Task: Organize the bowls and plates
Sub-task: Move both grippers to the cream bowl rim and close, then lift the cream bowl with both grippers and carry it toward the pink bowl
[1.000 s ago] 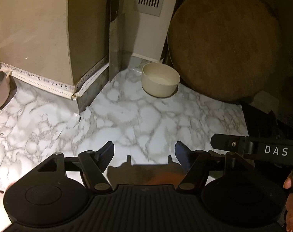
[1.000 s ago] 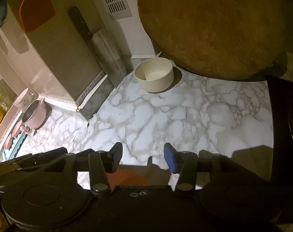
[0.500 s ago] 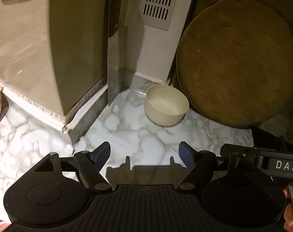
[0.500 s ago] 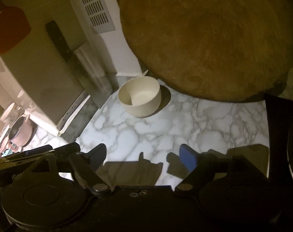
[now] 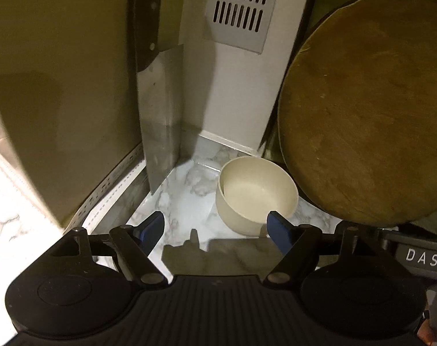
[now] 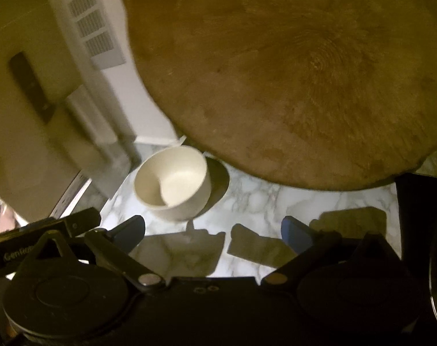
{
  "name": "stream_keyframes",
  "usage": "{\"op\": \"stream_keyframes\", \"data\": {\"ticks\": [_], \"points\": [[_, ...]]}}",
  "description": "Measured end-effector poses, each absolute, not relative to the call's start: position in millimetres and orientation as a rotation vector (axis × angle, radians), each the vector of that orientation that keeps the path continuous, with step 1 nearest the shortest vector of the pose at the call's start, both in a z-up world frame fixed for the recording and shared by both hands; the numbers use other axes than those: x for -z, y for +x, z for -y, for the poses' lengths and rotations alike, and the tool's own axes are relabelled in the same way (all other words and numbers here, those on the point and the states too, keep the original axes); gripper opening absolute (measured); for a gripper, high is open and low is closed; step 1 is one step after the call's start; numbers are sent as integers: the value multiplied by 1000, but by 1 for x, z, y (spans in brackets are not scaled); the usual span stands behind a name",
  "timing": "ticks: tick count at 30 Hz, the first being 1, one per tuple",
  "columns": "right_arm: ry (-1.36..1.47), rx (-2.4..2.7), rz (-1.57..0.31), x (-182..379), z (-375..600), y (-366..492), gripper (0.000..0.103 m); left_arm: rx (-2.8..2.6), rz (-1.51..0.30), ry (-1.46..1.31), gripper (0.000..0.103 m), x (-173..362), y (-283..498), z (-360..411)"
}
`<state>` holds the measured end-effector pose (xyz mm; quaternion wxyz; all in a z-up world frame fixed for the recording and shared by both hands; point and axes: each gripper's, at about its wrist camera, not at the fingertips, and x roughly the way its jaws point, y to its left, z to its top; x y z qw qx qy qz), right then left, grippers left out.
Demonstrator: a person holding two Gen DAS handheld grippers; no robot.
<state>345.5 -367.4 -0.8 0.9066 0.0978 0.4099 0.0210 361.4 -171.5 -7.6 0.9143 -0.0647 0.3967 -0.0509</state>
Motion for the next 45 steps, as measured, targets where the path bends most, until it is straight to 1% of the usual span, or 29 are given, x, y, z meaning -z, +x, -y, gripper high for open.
{"op": "stream_keyframes", "data": {"ticks": [3, 11, 17, 20, 22, 26, 29, 30, 31, 33, 35, 36, 37, 38, 39, 40, 43, 45], "points": [[216, -28, -842, 5, 369, 362, 99, 79, -834, -135, 78, 16, 377, 174], [284, 20, -887, 25, 375, 398, 93, 41, -880, -133, 78, 39, 410, 176], [284, 39, -893, 34, 372, 417, 87, 28, -896, -132, 78, 54, 430, 178], [302, 40, -899, 40, 371, 421, 81, 28, -899, -130, 78, 60, 437, 179], [304, 36, -912, 45, 370, 423, 75, 35, -905, -135, 78, 62, 439, 180], [317, 47, -923, 52, 370, 426, 72, 34, -913, -146, 77, 66, 445, 182], [339, 55, -935, 59, 370, 432, 62, 31, -910, -143, 77, 67, 448, 186], [349, 53, -941, 60, 370, 434, 57, 32, -908, -143, 75, 66, 448, 187], [360, 47, -945, 62, 370, 435, 53, 34, -909, -144, 68, 67, 450, 187], [362, 38, -947, 61, 369, 435, 49, 38, -920, -152, 61, 69, 453, 188], [363, 31, -947, 61, 366, 436, 44, 34, -930, -165, 52, 71, 457, 188], [365, 25, -948, 62, 366, 437, 39, 39, -935, -166, 41, 72, 459, 188], [366, 18, -951, 62, 365, 437, 35, 48, -939, -166, 34, 73, 460, 189], [366, 13, -953, 62, 365, 437, 34, 55, -942, -166, 32, 74, 461, 190], [367, 9, -953, 62, 364, 438, 31, 61, -939, -166, 30, 74, 461, 191], [368, 5, -954, 62, 364, 439, 27, 70, -932, -161, 25, 73, 460, 192], [365, -18, -953, 62, 361, 440, 18, 89, -934, -152, 12, 73, 460, 194], [353, -22, -953, 61, 359, 440, 14, 95, -940, -148, 10, 73, 458, 196]]}}
